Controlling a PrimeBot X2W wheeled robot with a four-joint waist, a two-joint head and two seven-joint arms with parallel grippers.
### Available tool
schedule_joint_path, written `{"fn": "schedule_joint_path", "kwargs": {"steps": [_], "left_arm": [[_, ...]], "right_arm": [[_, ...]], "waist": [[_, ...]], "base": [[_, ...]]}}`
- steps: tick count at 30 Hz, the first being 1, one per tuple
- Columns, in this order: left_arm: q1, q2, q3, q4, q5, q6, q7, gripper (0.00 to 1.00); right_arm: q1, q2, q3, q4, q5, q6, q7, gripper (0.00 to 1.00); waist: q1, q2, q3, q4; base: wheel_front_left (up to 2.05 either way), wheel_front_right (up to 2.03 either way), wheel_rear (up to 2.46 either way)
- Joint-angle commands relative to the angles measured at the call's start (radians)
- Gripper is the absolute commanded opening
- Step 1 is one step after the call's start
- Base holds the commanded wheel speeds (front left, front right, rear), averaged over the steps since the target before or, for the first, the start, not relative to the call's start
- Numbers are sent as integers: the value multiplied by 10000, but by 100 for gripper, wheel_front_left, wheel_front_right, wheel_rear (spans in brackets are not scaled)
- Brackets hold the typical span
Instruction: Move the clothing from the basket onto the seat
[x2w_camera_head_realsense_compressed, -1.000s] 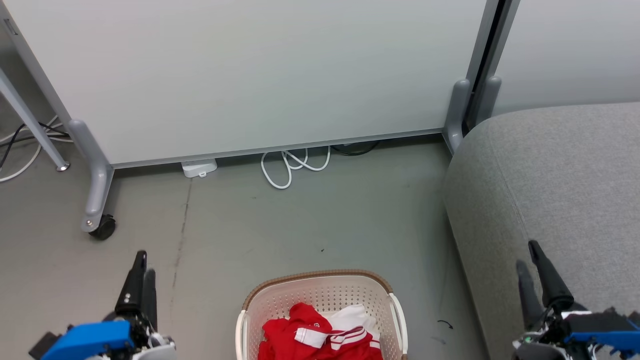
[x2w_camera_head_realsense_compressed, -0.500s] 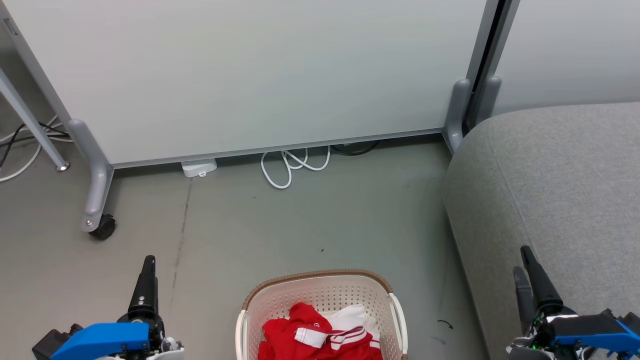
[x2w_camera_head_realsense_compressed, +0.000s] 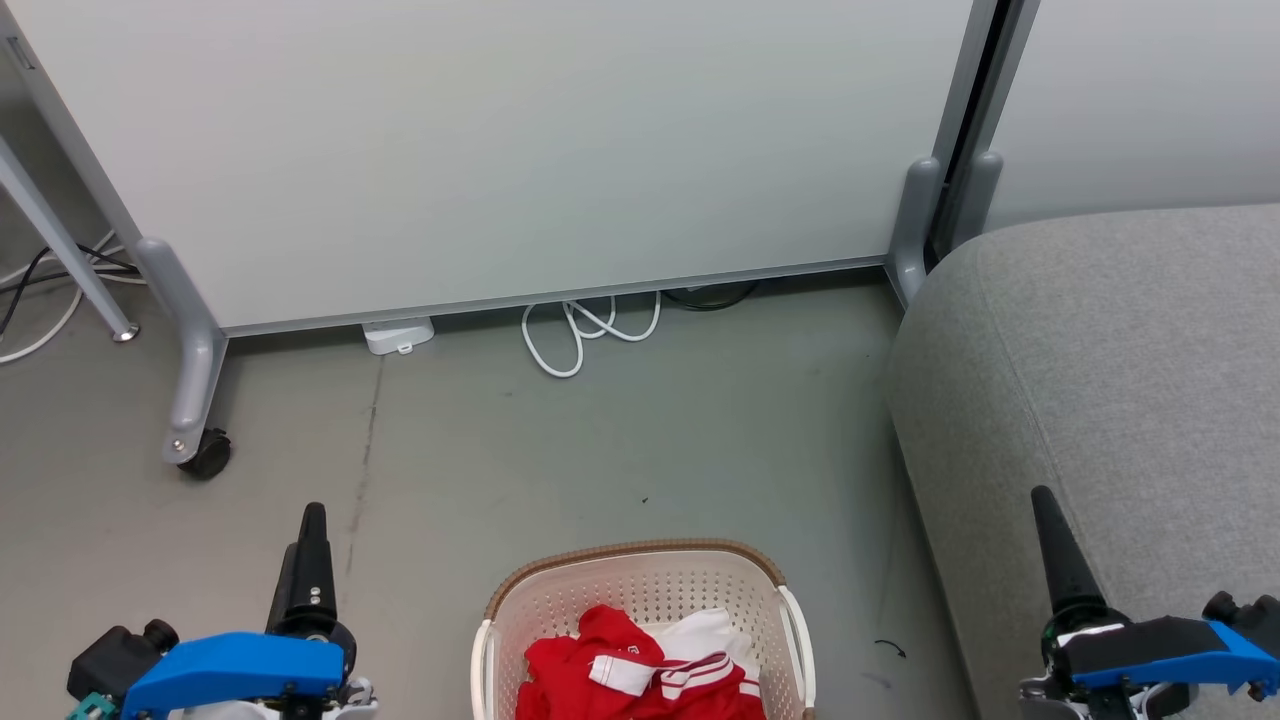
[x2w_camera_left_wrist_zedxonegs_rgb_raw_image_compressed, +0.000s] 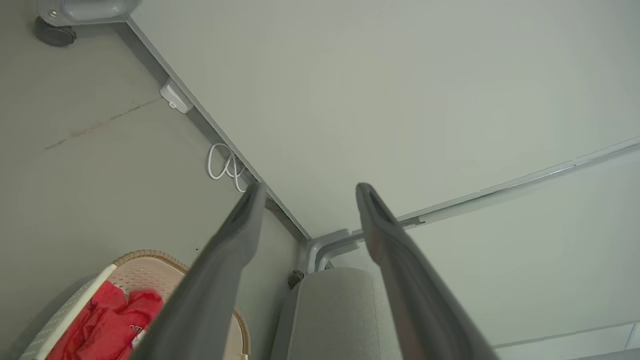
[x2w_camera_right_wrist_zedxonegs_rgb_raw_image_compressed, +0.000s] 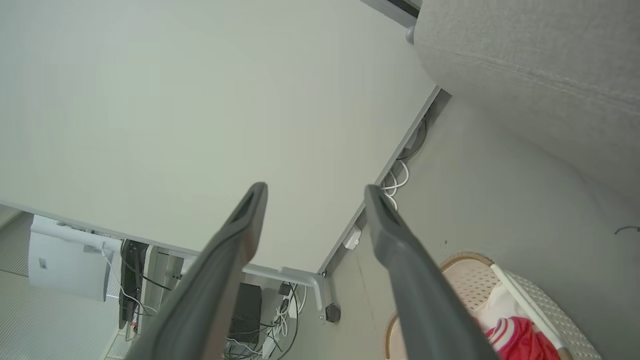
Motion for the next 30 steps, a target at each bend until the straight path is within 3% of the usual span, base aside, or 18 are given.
{"fn": "schedule_joint_path", "kwargs": {"steps": [1, 9, 30], "left_arm": [[-202, 115, -92, -171, 531, 64, -117, 100], [-169, 245, -377, -78, 2059, 132, -411, 100], [-140, 384, -770, -135, 5054, 239, -1084, 100]], "right_arm": [[-258, -54, 13, -143, -605, 20, -120, 100], [-216, -63, 51, -270, -2604, 23, -414, 100], [-283, -83, 47, -34, -5744, 28, -1014, 100]], "waist": [[0, 0, -4, 3], [0, 0, -8, 28], [0, 0, -5, 115]], "base": [[0, 0, 0], [0, 0, 0], [0, 0, 0]]}}
